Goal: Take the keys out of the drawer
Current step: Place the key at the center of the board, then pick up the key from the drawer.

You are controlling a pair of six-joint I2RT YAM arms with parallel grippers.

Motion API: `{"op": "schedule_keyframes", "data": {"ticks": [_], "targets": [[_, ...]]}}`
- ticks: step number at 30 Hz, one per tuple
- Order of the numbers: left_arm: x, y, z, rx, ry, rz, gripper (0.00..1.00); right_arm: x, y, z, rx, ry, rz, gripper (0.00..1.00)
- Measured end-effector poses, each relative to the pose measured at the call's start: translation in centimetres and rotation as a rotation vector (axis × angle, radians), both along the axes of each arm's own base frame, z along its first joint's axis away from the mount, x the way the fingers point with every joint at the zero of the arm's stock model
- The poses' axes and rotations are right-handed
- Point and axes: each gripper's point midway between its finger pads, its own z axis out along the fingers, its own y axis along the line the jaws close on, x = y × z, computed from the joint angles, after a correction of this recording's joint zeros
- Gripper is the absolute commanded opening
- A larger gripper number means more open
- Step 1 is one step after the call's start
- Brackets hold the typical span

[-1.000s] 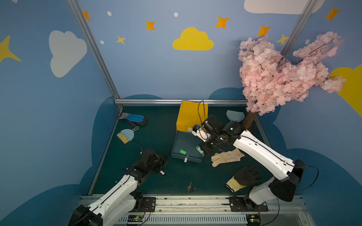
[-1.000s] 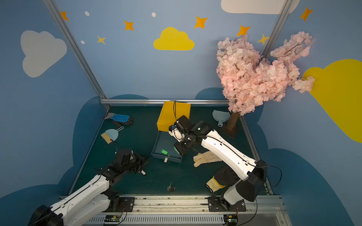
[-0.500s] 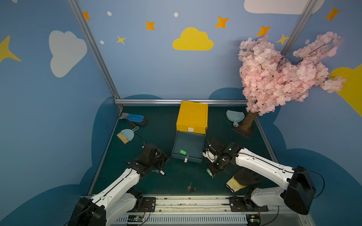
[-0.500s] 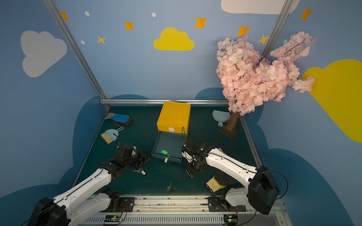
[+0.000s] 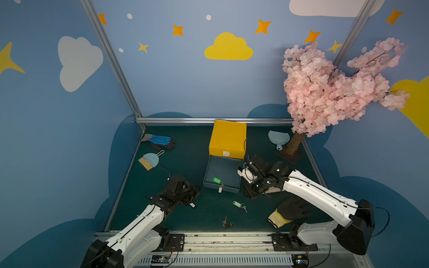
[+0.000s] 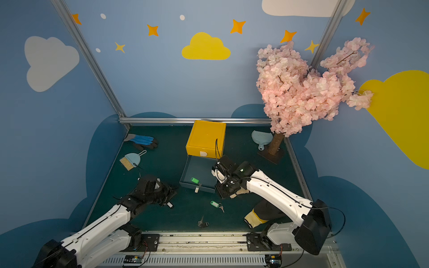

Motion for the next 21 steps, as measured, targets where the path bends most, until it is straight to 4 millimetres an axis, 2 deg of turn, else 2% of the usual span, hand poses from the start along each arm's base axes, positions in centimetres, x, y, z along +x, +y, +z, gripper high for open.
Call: {"op": "schedule_keyframes", "data": {"ticks": [3, 5, 7, 11, 15, 21], "targets": [[-0.4, 0.2, -1.2, 0.005, 0.022, 0.005, 0.32, 1.8, 2.7, 2.5, 0.066, -0.036, 0.018, 0.36], [-0.3, 0.1, -1.9, 0.007, 0.031, 0.006, 0.32, 2.9, 4.2, 2.5, 0.07, -0.027, 0.03, 0.36], [-0.1, -0.1, -2.4, 0.004, 0.042, 0.003, 0.32, 4.0, 5.6, 1.3, 0.034, 0.004, 0.037, 0.36], [0.4, -1.2, -3.2, -0.025, 0.065, -0.031, 0.33, 5.9, 8.1, -2.5, -0.067, 0.081, 0.067, 0.36], [0.7, -2.4, -3.6, -0.064, 0.079, -0.077, 0.33, 6.4, 9.0, -5.8, -0.141, 0.14, 0.098, 0.36], [1.1, -3.3, -3.6, -0.099, 0.071, -0.109, 0.32, 5.8, 9.1, -7.1, -0.166, 0.179, 0.147, 0.37]]}}
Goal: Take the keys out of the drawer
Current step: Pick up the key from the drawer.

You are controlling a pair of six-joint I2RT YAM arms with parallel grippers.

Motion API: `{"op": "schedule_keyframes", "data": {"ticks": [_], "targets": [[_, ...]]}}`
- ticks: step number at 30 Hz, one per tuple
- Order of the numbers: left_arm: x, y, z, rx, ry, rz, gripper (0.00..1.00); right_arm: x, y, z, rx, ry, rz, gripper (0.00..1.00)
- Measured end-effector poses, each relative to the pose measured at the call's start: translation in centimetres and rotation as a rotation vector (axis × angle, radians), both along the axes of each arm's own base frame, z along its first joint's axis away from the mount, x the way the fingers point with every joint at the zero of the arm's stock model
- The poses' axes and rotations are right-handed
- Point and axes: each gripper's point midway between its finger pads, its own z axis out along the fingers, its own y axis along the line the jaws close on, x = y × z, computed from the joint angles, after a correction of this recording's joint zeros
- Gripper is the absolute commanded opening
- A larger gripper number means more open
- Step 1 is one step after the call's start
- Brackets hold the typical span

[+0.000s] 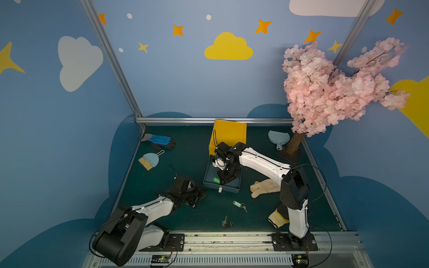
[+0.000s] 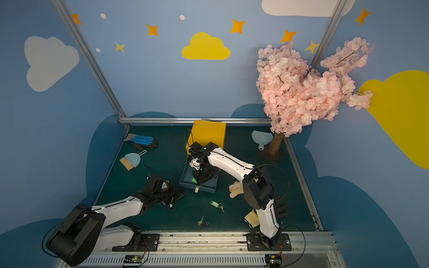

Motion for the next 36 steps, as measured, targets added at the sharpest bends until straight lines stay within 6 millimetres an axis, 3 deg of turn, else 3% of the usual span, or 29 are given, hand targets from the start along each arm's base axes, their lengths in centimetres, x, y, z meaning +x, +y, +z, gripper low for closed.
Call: {"op": "schedule_keyframes", "data": {"ticks": [4, 14, 23, 31, 36], "targets": [[0.7, -0.5, 0.6, -0.018, -0.021, -0.008, 0.32, -0.2, 0.1, -0.5, 0.001, 0.012, 0.031, 0.36], [0.7, -1.3, -0.1, -0.04, 0.017, -0.036, 0.32, 0.2, 0.7, -2.5, 0.0, 0.017, 0.085, 0.35], [0.6, -1.3, 0.1, -0.043, 0.019, -0.039, 0.32, 1.1, 0.7, -2.9, -0.022, -0.027, 0.089, 0.12], [0.5, -1.0, 0.5, -0.017, 0.016, -0.037, 0.32, 1.7, 0.6, -2.3, -0.019, -0.051, 0.08, 0.0], [0.5, -0.9, 0.7, -0.013, 0.013, -0.041, 0.32, 2.7, 0.4, -1.8, -0.012, -0.072, 0.062, 0.0]]}}
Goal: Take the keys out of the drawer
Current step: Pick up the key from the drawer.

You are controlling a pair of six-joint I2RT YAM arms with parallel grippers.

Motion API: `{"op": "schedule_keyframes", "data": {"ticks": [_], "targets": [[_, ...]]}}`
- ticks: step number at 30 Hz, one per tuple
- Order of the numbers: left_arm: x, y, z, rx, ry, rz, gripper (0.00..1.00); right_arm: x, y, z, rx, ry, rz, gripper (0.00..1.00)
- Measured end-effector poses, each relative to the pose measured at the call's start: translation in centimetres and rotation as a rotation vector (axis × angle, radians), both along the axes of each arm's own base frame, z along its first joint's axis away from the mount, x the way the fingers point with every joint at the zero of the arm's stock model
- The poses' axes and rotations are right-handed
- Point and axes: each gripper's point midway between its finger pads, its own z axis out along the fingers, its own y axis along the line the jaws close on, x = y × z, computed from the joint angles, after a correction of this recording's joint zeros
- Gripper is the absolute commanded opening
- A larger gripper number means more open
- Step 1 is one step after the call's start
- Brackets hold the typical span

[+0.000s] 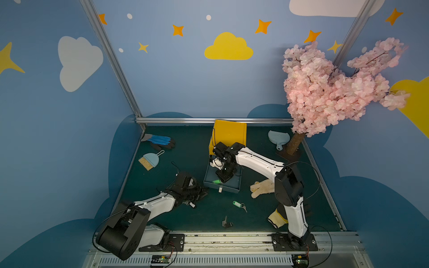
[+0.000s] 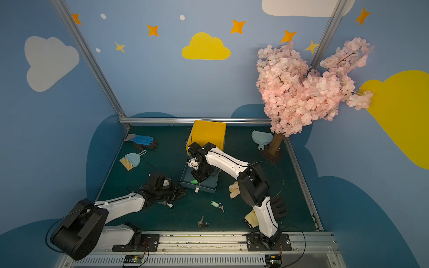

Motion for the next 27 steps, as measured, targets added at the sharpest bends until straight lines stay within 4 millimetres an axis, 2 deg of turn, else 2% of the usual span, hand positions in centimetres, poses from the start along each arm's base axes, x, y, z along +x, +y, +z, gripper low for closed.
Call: {"op": "schedule_keyframes", "data": {"ticks": [18, 27], "targets": [[0.6, 0.0, 0.8, -0.023, -0.04, 0.01, 0.32, 0.9, -0.1, 1.6, 0.037, -0.032, -0.013, 0.0], [0.9, -0.1, 1.0, -0.033, -0.055, 0.014, 0.32, 1.1, 0.1, 1.7, 0.044, -0.042, -0.014, 0.0]]}}
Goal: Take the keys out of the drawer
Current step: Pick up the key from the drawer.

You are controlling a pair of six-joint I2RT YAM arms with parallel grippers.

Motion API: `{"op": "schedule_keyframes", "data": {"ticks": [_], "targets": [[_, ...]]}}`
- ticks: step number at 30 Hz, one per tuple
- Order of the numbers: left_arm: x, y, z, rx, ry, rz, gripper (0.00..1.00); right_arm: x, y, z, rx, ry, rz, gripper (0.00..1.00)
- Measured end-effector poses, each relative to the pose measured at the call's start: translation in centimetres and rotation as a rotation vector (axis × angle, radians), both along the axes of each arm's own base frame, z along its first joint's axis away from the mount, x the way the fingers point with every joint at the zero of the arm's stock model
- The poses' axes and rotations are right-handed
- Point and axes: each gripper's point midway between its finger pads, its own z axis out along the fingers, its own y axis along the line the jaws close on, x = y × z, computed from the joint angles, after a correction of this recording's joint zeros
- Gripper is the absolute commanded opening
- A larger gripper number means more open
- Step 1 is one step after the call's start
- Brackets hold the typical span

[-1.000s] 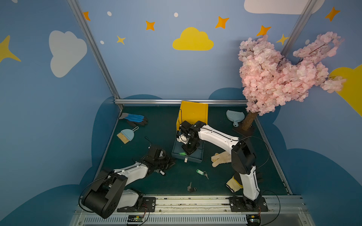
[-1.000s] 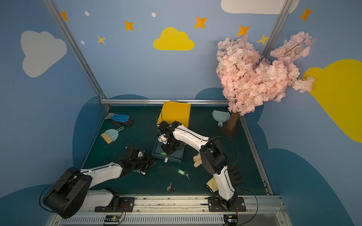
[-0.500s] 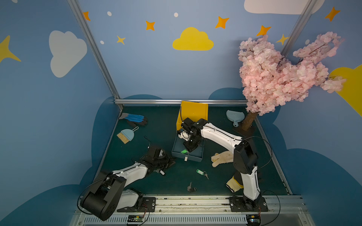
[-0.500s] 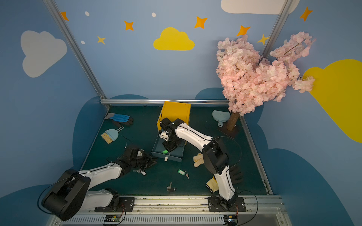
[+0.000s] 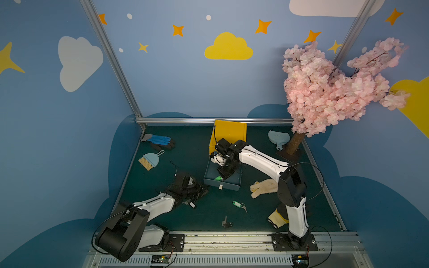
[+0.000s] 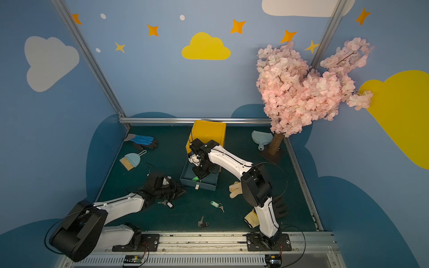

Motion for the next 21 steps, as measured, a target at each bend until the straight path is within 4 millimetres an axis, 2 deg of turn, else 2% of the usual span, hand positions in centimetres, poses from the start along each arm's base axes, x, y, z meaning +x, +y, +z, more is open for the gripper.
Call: {"op": "schedule_keyframes", "data": {"ticks": [5, 13, 21], "targets": [[-0.3, 0.2, -0.5, -0.002, 0.011, 0.01, 0.32, 0.4, -0.1, 0.7, 0.004, -0.032, -0.005, 0.0], [-0.2, 0.2, -0.5, -0.008, 0.006, 0.012, 0.32, 0.9, -0.1, 3.5, 0.045, -0.098, -0.013, 0.0], [-0.3, 0.2, -0.6, -0.006, 0.008, 0.013, 0.32, 0.9, -0.1, 4.1, 0.051, -0.111, -0.014, 0.0]]}}
